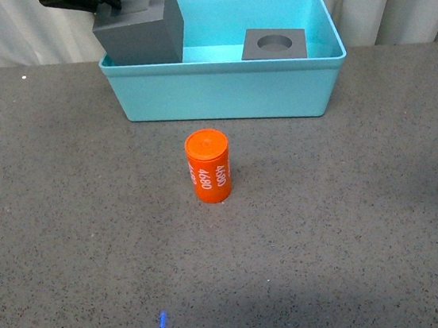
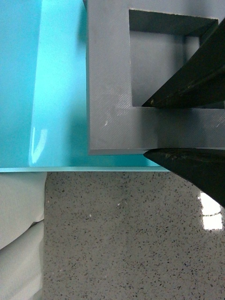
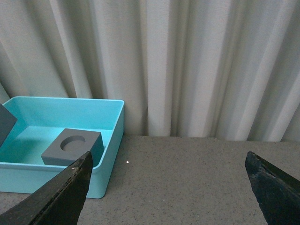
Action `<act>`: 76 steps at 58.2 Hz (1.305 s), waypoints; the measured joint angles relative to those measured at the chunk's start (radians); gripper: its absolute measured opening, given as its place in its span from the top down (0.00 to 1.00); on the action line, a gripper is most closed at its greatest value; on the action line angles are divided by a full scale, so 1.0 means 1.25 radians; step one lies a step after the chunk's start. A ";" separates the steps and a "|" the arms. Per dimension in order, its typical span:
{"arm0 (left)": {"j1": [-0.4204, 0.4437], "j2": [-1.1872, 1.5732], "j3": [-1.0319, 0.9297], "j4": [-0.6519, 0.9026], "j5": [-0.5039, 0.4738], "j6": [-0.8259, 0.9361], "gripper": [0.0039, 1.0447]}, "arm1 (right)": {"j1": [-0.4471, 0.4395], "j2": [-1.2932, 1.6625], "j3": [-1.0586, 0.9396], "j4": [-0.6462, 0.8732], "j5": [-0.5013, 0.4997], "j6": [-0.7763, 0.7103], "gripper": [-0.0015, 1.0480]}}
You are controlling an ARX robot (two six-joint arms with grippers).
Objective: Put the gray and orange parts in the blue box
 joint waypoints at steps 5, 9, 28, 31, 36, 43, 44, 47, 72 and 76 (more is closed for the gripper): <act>0.003 0.012 0.001 -0.006 0.015 0.002 0.83 | 0.000 0.000 0.000 0.000 0.000 0.000 0.09; 0.003 0.020 0.000 -0.009 0.009 0.011 0.83 | 0.000 0.000 0.000 0.000 0.000 0.000 0.09; 0.002 0.039 -0.001 -0.015 0.040 0.002 0.83 | 0.000 0.000 0.000 0.000 0.000 0.000 0.09; 0.002 0.040 -0.001 -0.010 0.036 0.002 0.83 | 0.000 0.000 0.000 0.000 0.000 0.000 0.09; 0.002 0.040 -0.003 -0.004 0.035 -0.001 0.83 | 0.000 0.000 0.000 0.000 0.000 0.000 0.09; 0.001 0.040 -0.007 0.007 0.038 -0.010 0.71 | 0.000 0.000 0.000 0.000 0.000 0.000 0.09; 0.001 0.040 -0.008 0.008 0.038 -0.010 0.67 | 0.000 0.000 0.000 0.000 0.000 0.000 0.09; 0.002 0.037 -0.012 0.011 0.040 -0.016 0.55 | 0.000 0.000 0.000 0.000 0.000 0.000 0.09; 0.010 -0.155 -0.197 0.158 0.026 -0.086 0.06 | 0.000 0.000 0.000 0.000 0.000 0.000 0.09; 0.021 -0.224 -0.286 0.255 0.025 -0.128 0.06 | 0.000 0.000 0.000 0.000 0.000 0.000 0.09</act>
